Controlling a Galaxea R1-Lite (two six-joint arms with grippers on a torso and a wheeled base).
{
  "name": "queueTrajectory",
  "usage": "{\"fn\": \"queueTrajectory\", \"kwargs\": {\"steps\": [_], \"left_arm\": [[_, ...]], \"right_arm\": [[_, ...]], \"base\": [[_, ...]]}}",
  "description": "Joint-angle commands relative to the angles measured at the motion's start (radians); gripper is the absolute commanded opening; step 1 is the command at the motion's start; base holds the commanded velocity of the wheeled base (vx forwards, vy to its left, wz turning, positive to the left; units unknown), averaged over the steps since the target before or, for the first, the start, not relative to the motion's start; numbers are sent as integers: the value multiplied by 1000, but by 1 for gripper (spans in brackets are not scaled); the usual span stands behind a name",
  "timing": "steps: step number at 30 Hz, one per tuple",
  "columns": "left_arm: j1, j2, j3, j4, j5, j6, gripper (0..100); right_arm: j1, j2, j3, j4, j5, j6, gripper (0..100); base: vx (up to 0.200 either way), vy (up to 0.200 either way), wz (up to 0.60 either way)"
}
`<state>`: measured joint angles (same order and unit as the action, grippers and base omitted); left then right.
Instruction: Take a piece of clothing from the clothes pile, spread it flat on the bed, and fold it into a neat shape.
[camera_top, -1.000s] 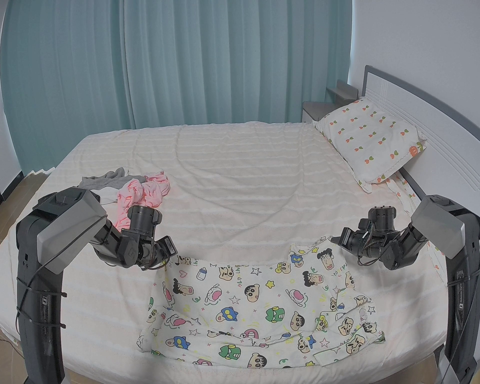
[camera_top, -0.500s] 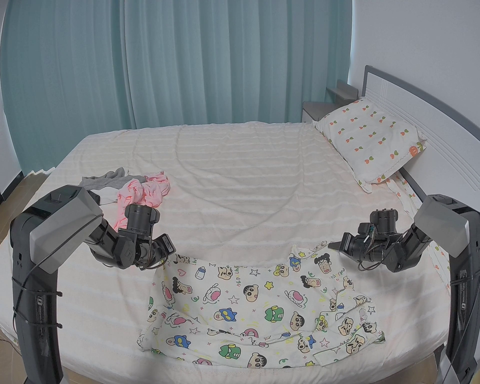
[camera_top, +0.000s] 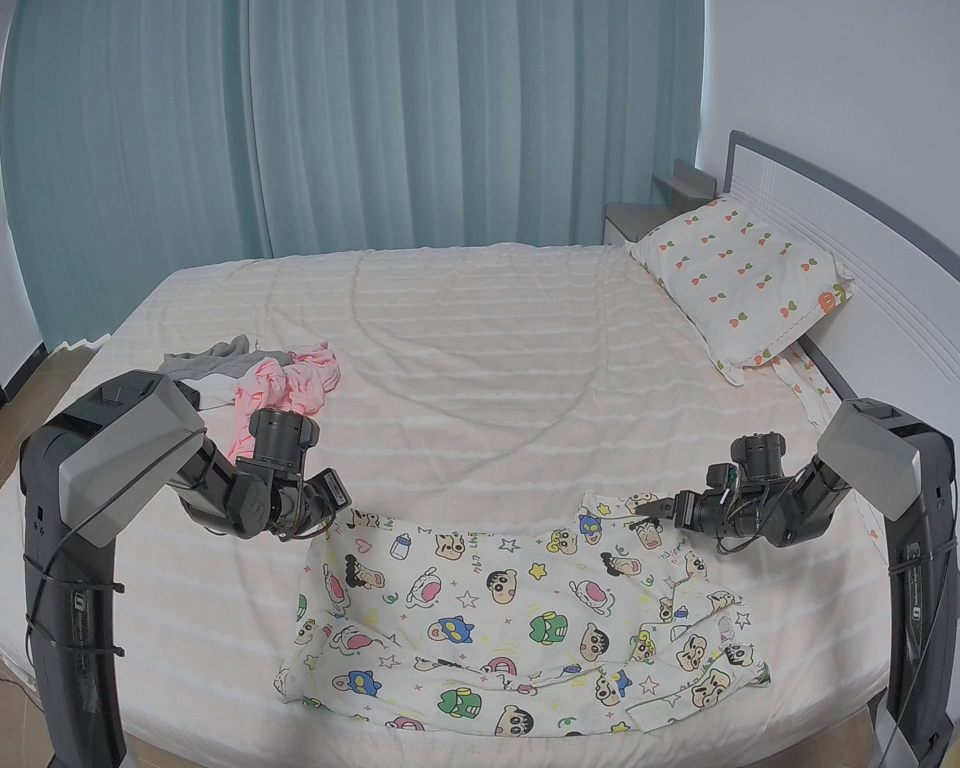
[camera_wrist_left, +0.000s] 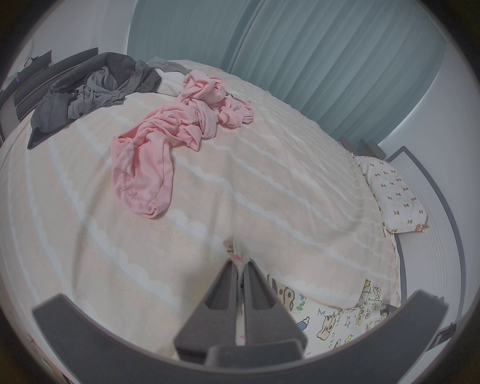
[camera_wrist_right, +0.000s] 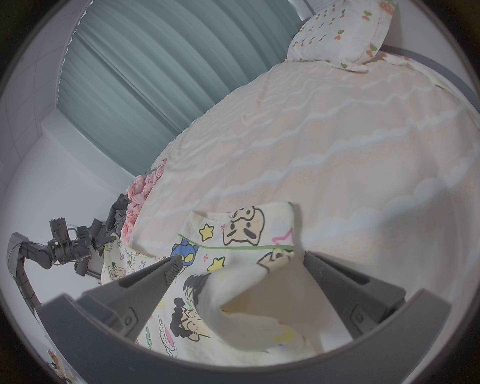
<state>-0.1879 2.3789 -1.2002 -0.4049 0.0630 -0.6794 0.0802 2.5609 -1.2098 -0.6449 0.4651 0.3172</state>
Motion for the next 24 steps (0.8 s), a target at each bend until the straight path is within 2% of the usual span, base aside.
{"fn": "queueTrajectory", "kwargs": {"steps": [1,4,5,16,24], "left_arm": [[-1,2,2,1,0,-2,0],[-1,2,7,0,0,-2,0],[-5,2,11,1,0,-2,0],[-24,-10,30,0,0,0,0],[-24,-66,82,-34,-17,-3,0]], "right_arm": [[18,22,-10,4,13,-14,100],[32,24,-11,4,27,-23,100],[38,22,-13,11,35,-23,0],[21,18,-10,28,63,-23,0],[-13,-44,116,-119,171,-9,0]], "base": [[0,0,0],[0,0,0],[0,0,0],[0,0,0],[0,0,0]]}}
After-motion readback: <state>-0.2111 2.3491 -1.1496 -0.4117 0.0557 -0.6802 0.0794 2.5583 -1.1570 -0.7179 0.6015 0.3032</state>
